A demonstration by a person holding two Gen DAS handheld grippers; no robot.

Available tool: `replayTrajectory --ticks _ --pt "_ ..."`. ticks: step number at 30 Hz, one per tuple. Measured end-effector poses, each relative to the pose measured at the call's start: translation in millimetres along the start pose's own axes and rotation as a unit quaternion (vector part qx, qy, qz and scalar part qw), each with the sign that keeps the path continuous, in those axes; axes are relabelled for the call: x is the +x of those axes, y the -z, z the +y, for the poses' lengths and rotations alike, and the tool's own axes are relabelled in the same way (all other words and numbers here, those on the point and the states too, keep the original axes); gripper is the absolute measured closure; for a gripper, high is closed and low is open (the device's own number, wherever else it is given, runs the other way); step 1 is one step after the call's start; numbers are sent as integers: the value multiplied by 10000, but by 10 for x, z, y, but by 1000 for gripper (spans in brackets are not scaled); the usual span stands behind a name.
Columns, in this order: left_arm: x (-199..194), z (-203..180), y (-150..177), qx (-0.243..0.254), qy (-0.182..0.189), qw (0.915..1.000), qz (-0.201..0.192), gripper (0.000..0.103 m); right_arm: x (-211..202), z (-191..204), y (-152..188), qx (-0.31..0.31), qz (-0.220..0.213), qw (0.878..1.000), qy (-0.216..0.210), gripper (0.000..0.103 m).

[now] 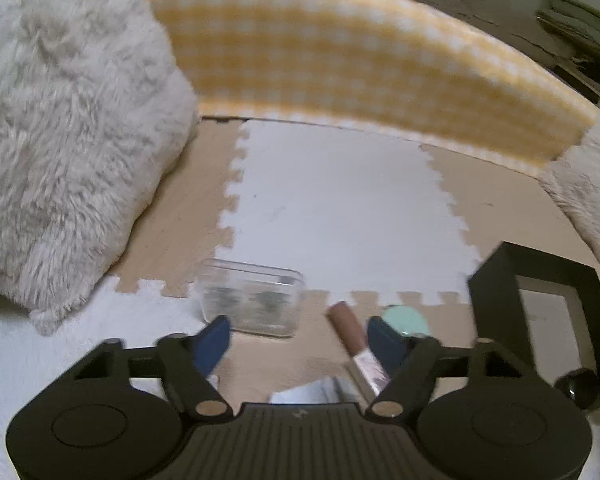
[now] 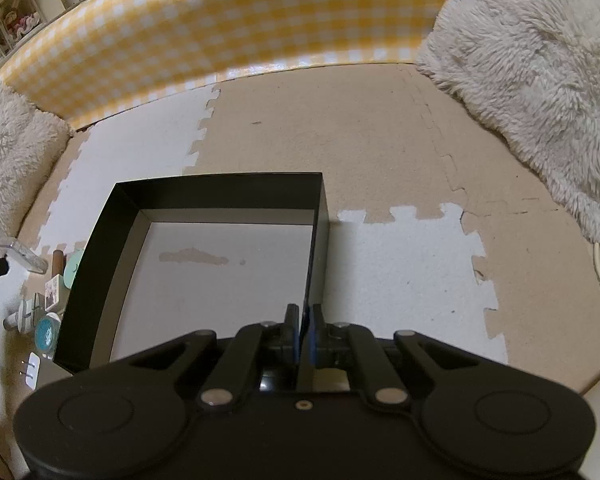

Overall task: Organize rigid objects
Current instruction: 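Move the left tool to the clear plastic case and grasp it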

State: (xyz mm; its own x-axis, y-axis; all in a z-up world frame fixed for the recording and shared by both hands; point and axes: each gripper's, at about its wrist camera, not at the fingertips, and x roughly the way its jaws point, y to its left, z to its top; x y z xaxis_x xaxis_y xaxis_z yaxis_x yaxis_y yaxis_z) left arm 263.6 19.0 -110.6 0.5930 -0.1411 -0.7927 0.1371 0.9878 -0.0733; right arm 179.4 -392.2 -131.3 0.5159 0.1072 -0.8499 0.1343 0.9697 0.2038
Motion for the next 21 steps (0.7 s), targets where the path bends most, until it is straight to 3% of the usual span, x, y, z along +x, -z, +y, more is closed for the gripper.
replayTrajectory --ticks 2,9,17,21 --pt "71 40 -28 55 53 9999 -70 43 3 12 -2 -39 3 10000 27 98" --pt "268 55 -114 262 158 9983 -492 43 2 36 -6 -123 9 9999 85 98" --pt "521 224 -124 413 -290 9980 -391 41 5 61 -6 -181 14 9997 136 98" --pt "622 263 -139 375 -261 9985 -313 27 10 70 -10 -200 18 9997 159 98"
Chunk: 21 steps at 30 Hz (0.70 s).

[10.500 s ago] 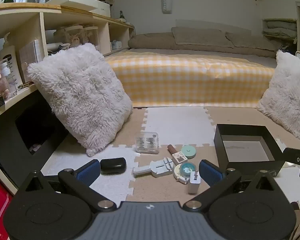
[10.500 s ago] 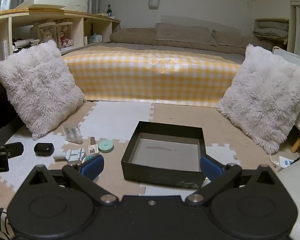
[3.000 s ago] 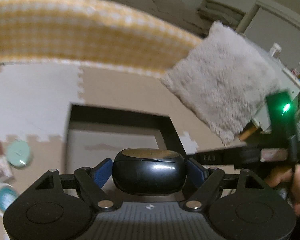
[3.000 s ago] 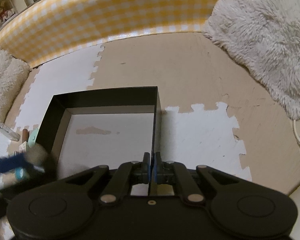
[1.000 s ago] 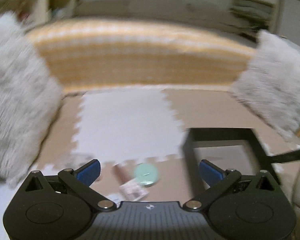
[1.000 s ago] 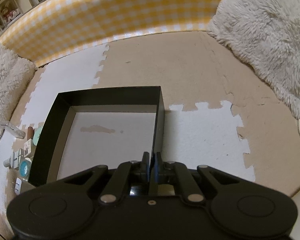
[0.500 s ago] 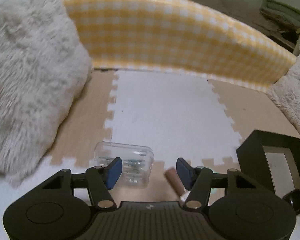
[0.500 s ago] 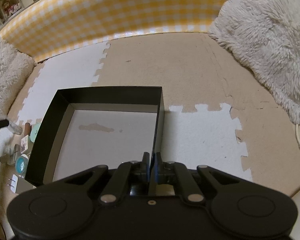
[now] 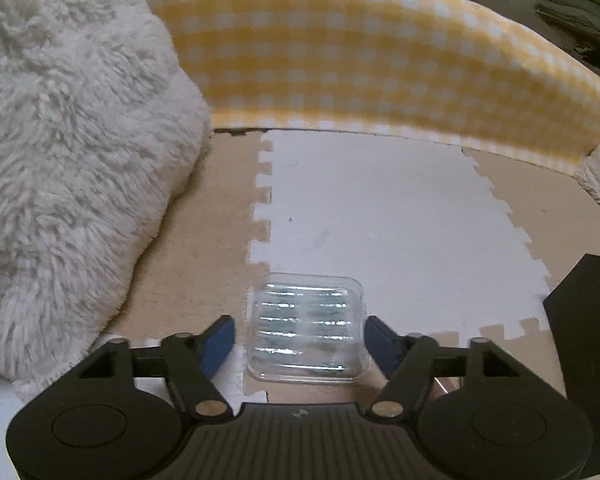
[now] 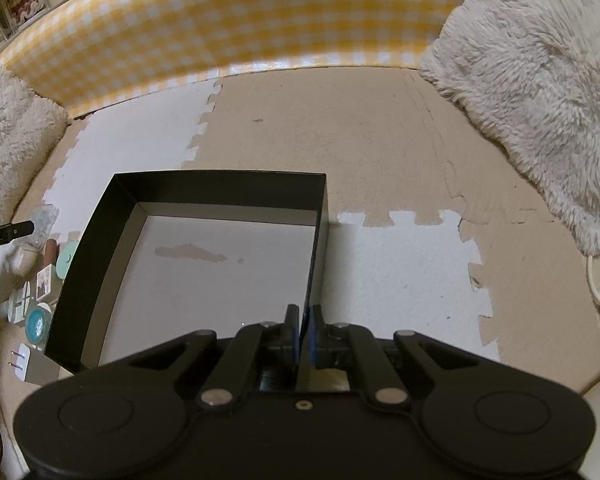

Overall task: Organize rigid objects
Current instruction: 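Move the left tool to the clear plastic case and grasp it, then carry the clear case with the left tool into the box and release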

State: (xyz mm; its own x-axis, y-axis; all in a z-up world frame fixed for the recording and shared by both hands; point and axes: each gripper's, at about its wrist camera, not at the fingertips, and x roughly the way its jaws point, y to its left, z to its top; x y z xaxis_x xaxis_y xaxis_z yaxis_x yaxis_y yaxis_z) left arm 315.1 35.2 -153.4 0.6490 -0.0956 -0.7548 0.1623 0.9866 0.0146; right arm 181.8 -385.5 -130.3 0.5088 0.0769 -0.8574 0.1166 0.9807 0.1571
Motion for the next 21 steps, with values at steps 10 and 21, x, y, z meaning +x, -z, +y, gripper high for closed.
replayTrajectory --ticks 10,21 --pt "252 -70 15 73 -184 9996 176 18 -2 10 -8 -17 9 10000 26 98" --pt "272 -77 -7 -71 -298 9993 208 28 1 16 -9 -41 14 10000 56 98"
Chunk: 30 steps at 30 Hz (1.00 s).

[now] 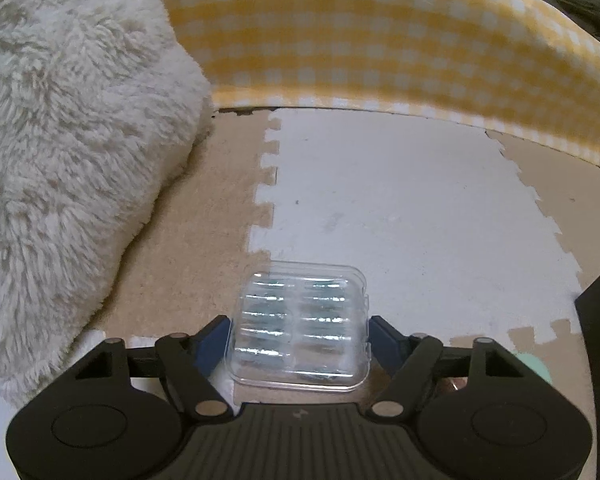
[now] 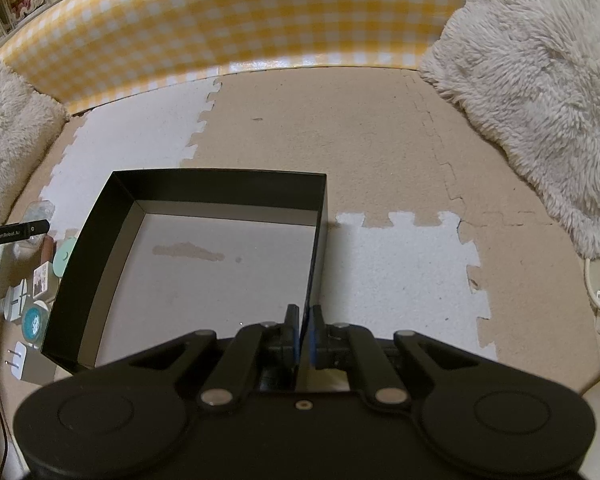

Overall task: Organize rigid objects
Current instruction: 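Carry the clear case with the left tool into the box and release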

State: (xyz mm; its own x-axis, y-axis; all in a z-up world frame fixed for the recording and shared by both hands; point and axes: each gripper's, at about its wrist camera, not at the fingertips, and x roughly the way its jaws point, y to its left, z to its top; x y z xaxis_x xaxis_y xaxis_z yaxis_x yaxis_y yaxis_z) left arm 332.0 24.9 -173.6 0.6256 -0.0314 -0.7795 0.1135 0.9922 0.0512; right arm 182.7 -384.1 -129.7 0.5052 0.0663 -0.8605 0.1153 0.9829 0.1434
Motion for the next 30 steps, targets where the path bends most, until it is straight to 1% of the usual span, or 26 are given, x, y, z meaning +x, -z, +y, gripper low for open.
replayTrajectory --ticks 3,5,9,12,15,20,23,25,30 --pt "-38 22 8 -188 39 9998 19 28 0 1 -1 15 0 10000 -5 98" --pt "-82 42 8 -413 101 9991 43 28 -1 0 0 18 -2 10000 -5 98" --pt "-214 45 -16 -941 352 9949 11 28 1 -8 0 38 -3 10000 -17 98" --pt "-346 -51 -56 -1120 544 9922 -70 28 3 -16 0 59 -4 10000 -32 98" --pt "-501 -229 -88 -1083 661 9918 -144 28 4 -20 2 73 -2 10000 -38 98" --pt "-736 -529 -99 -1112 1161 9867 -251 28 2 -15 2 97 1 9999 -30 98" --pt "-890 -757 -104 -1080 1501 9822 -337 28 2 -20 2 107 2 9999 -39 98" --pt "-985 -925 -113 -1043 1792 9776 -362 28 3 -22 1 114 12 9999 -42 98" --pt "-1116 -1458 -121 -684 2377 9688 -172 28 2 -18 0 118 16 9999 -29 98"
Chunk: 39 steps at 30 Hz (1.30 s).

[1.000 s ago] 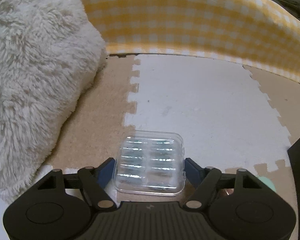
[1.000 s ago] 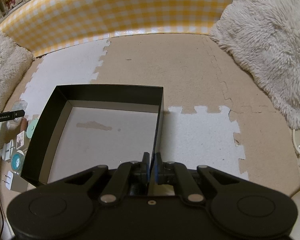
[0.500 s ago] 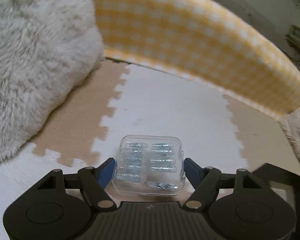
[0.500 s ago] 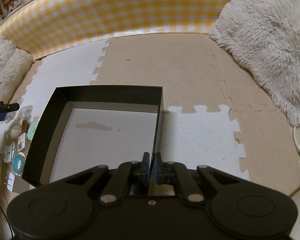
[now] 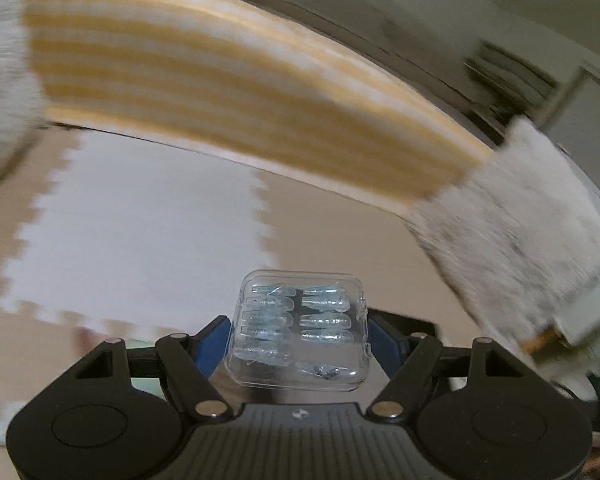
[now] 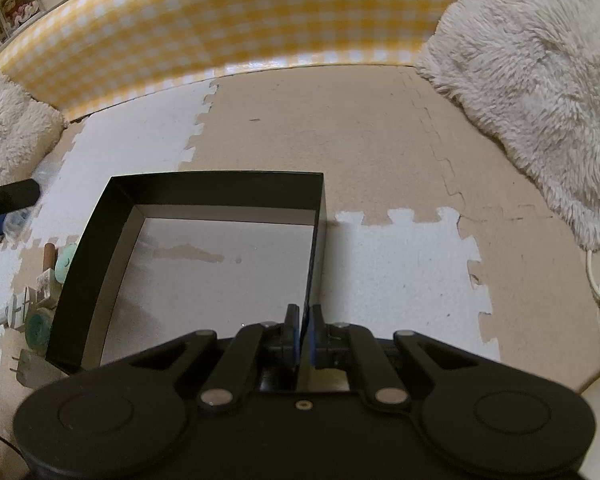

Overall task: Organize rigid objects
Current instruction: 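Carry the clear case with the left tool into the box and release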

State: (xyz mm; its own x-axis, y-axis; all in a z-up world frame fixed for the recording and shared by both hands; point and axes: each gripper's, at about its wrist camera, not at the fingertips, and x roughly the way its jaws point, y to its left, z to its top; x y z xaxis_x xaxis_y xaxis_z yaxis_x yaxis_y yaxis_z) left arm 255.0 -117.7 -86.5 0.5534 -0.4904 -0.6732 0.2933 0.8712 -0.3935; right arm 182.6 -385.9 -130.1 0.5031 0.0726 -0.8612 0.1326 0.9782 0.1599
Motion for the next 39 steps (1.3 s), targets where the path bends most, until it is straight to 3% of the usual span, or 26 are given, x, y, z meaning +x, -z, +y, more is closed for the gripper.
replayTrajectory --ticks 4,9,19,23,27,28,33,39 --pt "289 -344 90 117 235 9993 249 28 -5 -1 1 -5 -6 10000 3 98" --pt "787 -564 230 -96 348 9967 730 28 -3 -9 -3 7 -7 10000 -12 98" --pt "1321 -735 446 -82 -3 9943 1063 28 -8 4 2 -58 -14 10000 -26 98" --pt "1377 -801 457 156 -11 9956 922 28 -12 2 3 -47 -16 10000 -37 98" --pt "1415 -804 446 90 146 9950 981 19 -7 8 8 -47 -16 10000 -30 98" --pt "1411 -811 449 154 91 9951 977 14 -6 0 10 -26 -19 10000 -49 98" --pt "1340 -793 476 344 -30 9940 1040 12 -4 -27 15 41 -35 9999 -110 98" --pt "1085 -832 405 692 -209 9936 873 1 -6 -17 35 21 -82 9999 -87 98"
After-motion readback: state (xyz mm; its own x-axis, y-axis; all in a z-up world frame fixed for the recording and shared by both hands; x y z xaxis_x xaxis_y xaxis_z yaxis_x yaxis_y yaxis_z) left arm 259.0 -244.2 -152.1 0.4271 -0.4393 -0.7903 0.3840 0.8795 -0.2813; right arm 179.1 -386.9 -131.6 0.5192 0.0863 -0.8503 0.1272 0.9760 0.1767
